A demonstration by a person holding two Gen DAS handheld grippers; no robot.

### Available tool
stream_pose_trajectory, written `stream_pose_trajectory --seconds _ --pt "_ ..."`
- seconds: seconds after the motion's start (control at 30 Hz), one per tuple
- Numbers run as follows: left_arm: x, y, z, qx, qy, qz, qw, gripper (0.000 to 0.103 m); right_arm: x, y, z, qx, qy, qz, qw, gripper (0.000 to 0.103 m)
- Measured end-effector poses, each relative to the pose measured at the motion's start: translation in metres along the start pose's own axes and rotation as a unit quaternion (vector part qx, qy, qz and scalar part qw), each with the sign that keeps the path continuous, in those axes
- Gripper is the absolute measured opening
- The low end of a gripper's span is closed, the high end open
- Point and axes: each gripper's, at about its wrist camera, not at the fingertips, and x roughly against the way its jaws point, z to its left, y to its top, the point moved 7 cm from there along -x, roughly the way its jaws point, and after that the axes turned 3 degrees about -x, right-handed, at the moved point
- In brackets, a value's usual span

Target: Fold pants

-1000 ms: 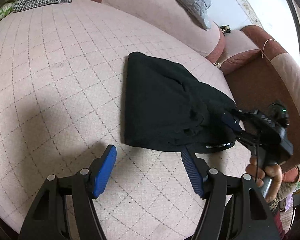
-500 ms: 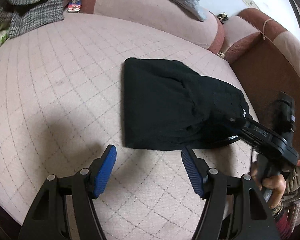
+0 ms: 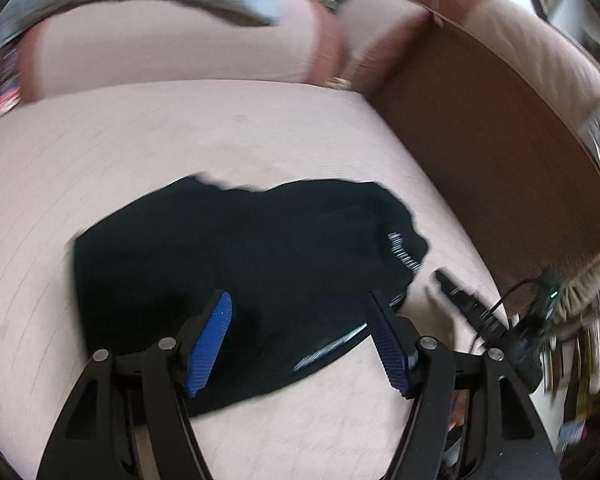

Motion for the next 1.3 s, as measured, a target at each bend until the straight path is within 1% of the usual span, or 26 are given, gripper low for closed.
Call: stream_pose_trajectory --seconds 0.07,0.17,0.23,0.3,0.4,0.5,0.57,0.6,0.67,0.7,0.73,0.77,0.8,0.83,0.87,0.9,0.93,1.07,1.2,1.27,1.3 --pt "-0.023 0.019 -0.024 -0.028 -0.013 0.016 0.9994 0.068 -0.006 -0.001 -0.007 -0.017 0.010 0.016 1.000 0.047" --pt "-0.063 0.041 -0.055 -0.062 -0.030 0.045 0.9966 0.068 -0.012 0.001 -0.002 -0.020 0.019 0.019 0.999 0.047" --pt "-0.093 0.055 -0.072 -0.065 -0.052 0.073 0.9939 0.068 -0.020 0.002 -0.002 -0.019 0.022 0.023 0.999 0.047" --pt "-0.121 0.071 -0.085 -0.064 -0.064 0.091 0.9917 0.068 -0.028 0.002 0.000 -0.018 0.026 0.026 0.999 0.047" --pt "-0.158 0.091 -0.100 -0.080 -0.067 0.112 0.9882 0.068 -0.041 0.003 0.007 -0.010 0.028 0.027 0.999 0.048" --pt "-0.188 0.102 -0.110 -0.094 -0.069 0.128 0.9850 0.071 -0.049 0.002 0.009 -0.007 0.036 0.030 0.999 0.048" --pt "-0.210 0.105 -0.120 -0.102 -0.085 0.156 0.9787 0.074 -0.052 0.002 0.009 -0.010 0.040 0.027 0.999 0.049" --pt "-0.223 0.103 -0.123 -0.111 -0.084 0.174 0.9749 0.074 -0.053 0.002 0.008 -0.012 0.043 0.028 0.999 0.048" --pt "-0.237 0.098 -0.125 -0.129 -0.072 0.189 0.9708 0.075 -0.054 0.003 0.008 -0.017 0.053 0.028 0.998 0.048" --pt "-0.242 0.095 -0.127 -0.141 -0.067 0.195 0.9683 0.075 -0.055 0.003 0.009 -0.017 0.056 0.028 0.998 0.046" --pt "-0.242 0.092 -0.130 -0.163 -0.057 0.193 0.9657 0.075 -0.056 0.004 0.009 -0.017 0.058 0.029 0.998 0.041" --pt "-0.240 0.089 -0.135 -0.187 -0.051 0.192 0.9621 0.069 -0.055 0.004 0.008 -0.019 0.060 0.030 0.998 0.026" --pt "-0.236 0.086 -0.138 -0.197 -0.051 0.191 0.9602 0.059 -0.056 0.005 0.008 -0.027 0.073 0.036 0.996 0.021" --pt "-0.231 0.084 -0.139 -0.204 -0.051 0.190 0.9589 0.029 -0.056 0.006 0.009 -0.042 0.089 0.045 0.994 0.019" --pt "-0.225 0.083 -0.140 -0.206 -0.057 0.191 0.9582 0.016 -0.055 0.006 0.010 -0.053 0.103 0.051 0.992 0.018" --pt "-0.214 0.082 -0.141 -0.205 -0.068 0.184 0.9589 0.014 -0.053 0.006 0.012 -0.063 0.120 0.059 0.989 0.017" --pt "-0.205 0.083 -0.140 -0.205 -0.072 0.174 0.9604 0.014 -0.050 0.007 0.015 -0.065 0.128 0.060 0.988 0.017" --pt "-0.157 0.085 -0.130 -0.189 -0.088 0.135 0.9687 0.014 -0.028 0.008 0.043 -0.021 0.146 0.054 0.988 0.017" --pt "-0.106 0.087 -0.106 -0.164 -0.100 0.094 0.9769 0.014 -0.010 -0.003 0.086 0.024 0.173 0.068 0.982 0.017" --pt "-0.082 0.088 -0.086 -0.140 -0.101 0.072 0.9823 0.014 -0.002 -0.011 0.113 0.057 0.184 0.077 0.978 0.017" --pt "-0.069 0.086 -0.074 -0.126 -0.102 0.061 0.9848 0.014 0.001 -0.018 0.132 0.079 0.193 0.086 0.974 0.017"
